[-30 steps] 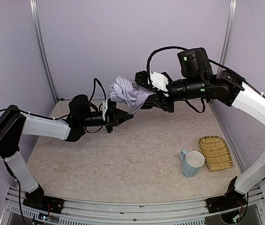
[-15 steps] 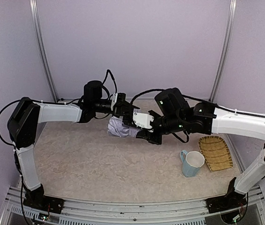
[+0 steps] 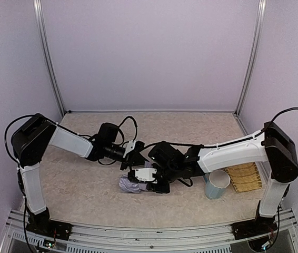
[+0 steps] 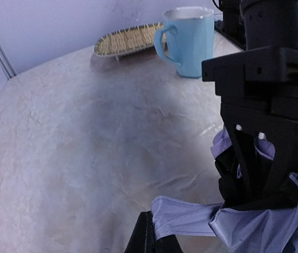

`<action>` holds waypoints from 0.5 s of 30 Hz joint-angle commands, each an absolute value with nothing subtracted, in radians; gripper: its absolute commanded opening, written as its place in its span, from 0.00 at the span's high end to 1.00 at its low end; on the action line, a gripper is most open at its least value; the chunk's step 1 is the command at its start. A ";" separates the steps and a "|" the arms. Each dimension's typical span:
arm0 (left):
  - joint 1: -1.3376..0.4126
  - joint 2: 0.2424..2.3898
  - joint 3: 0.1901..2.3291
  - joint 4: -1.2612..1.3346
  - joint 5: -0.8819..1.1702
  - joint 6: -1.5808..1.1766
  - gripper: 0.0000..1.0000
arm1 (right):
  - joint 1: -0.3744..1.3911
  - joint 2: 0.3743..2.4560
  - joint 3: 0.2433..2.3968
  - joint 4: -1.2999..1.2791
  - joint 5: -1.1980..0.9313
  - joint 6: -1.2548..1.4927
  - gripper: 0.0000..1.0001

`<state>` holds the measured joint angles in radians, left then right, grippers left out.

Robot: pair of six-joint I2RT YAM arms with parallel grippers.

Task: Put away the umbrella

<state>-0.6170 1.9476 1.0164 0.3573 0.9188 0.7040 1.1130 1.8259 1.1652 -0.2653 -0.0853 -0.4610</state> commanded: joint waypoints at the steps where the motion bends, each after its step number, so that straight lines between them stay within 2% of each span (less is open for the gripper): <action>1: -0.588 1.940 1.093 0.695 0.757 0.719 1.00 | 1.204 1.936 1.099 -0.608 -0.377 -0.403 1.00; 15: -0.586 2.060 1.064 0.749 0.537 0.728 1.00 | 1.204 2.058 1.028 -0.544 -0.240 -0.368 1.00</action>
